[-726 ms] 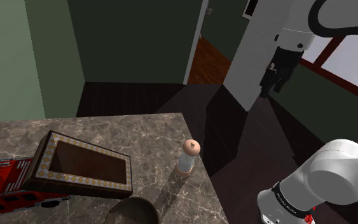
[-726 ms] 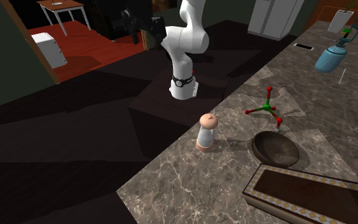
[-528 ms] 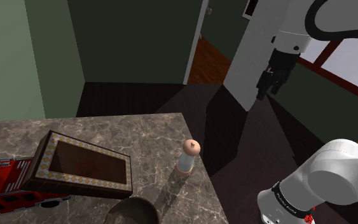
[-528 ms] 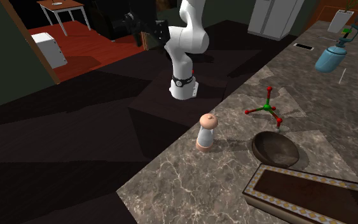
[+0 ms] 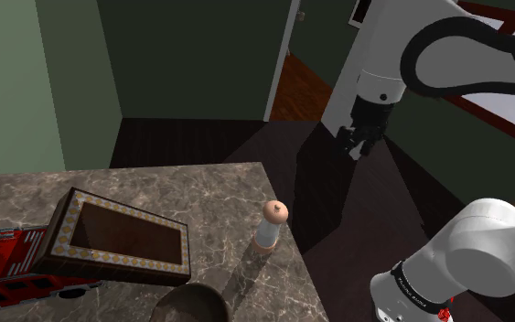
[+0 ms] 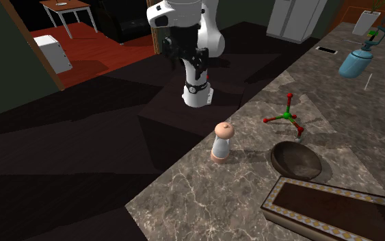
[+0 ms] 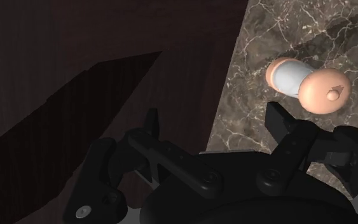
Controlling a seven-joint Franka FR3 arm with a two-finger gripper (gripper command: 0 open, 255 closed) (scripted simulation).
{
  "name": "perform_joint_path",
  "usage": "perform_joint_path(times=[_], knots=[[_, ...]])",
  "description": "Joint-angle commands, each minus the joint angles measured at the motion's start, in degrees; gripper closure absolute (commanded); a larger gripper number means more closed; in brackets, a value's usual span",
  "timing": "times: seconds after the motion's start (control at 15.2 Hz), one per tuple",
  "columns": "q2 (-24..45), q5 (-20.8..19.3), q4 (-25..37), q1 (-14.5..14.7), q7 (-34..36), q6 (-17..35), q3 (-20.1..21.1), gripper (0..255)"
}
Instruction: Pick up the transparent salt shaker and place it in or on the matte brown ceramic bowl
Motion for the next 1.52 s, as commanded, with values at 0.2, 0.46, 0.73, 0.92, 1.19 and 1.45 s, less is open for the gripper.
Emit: perform_joint_path(times=[0.2,0.46,0.73,0.92,1.19,1.45], knots=[[4.79,3.32,-1.55,1.83,7.78,6.70,6.53,0],[10.70,4.79,-0.71,2.68,14.12,12.00,11.82,0],[18.04,4.61,1.48,2.89,20.94,17.19,17.04,0],[24.42,2.97,3.97,2.70,26.62,20.79,20.78,0],[26.38,2.34,2.73,2.68,27.82,23.81,21.55,0],[27.86,1.86,0.66,2.56,28.30,27.22,21.97,0]])
